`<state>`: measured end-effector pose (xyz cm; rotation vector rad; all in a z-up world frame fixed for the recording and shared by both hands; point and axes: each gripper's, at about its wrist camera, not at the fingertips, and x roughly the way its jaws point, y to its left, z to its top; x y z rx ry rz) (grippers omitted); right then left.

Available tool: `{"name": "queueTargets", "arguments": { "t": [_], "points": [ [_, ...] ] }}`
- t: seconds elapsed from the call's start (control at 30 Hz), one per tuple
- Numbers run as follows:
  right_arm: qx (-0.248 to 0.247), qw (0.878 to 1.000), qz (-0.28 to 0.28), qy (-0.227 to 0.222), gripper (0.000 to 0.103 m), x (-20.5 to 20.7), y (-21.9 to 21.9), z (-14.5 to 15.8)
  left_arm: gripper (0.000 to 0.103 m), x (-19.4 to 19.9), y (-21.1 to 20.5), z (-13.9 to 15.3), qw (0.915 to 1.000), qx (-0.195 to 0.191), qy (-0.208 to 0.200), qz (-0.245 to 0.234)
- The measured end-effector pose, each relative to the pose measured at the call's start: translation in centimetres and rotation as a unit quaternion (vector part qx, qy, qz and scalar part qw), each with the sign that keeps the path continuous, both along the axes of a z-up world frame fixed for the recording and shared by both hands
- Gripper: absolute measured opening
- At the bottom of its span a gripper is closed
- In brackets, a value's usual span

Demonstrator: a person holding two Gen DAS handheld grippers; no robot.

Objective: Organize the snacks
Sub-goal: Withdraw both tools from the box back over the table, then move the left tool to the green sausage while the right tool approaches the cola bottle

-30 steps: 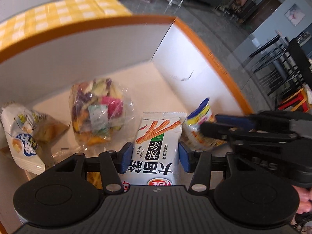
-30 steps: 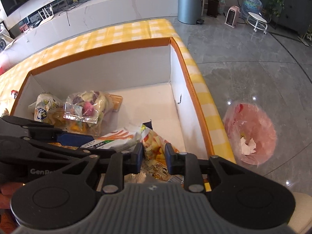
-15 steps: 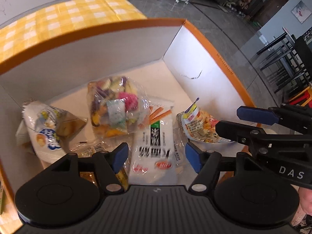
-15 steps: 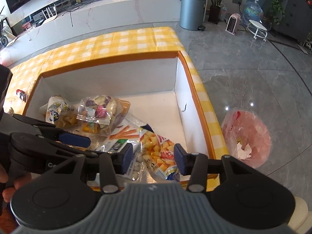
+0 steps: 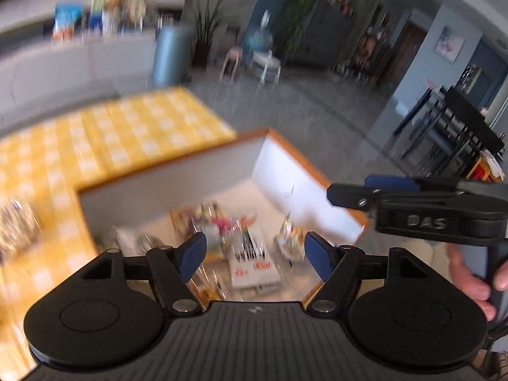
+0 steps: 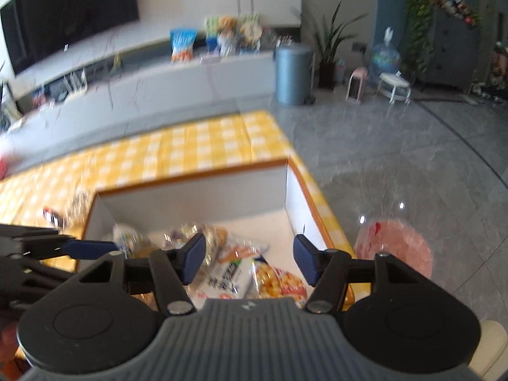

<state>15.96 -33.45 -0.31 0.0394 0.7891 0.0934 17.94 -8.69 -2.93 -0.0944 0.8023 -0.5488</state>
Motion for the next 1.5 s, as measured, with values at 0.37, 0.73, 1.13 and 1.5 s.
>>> {"name": "queueTargets", "arguments": {
  "t": [0.37, 0.73, 1.13, 1.5],
  "points": [
    [0.047, 0.993, -0.011, -0.104, 0.067, -5.0, 5.4, 0.8, 0.088, -7.8, 4.0, 3.5, 0.9758, 0.044, -0.196, 0.087],
    [0.059, 0.988, 0.011, -0.139, 0.068, -8.1, 14.1, -1.8, 0.088, -10.3, 9.9, -0.1, 0.9657, 0.108, -0.152, 0.181],
    [0.020, 0.985, 0.098, -0.138, 0.068, -10.5, 22.7, -5.6, 0.088, -14.7, 18.3, -3.9, 0.9459, 0.142, -0.107, 0.271],
    [-0.010, 0.981, 0.160, -0.106, 0.056, -10.5, 27.8, -8.7, 0.085, -14.7, 21.0, -6.3, 0.9490, 0.127, -0.088, 0.275]
  ]
}}
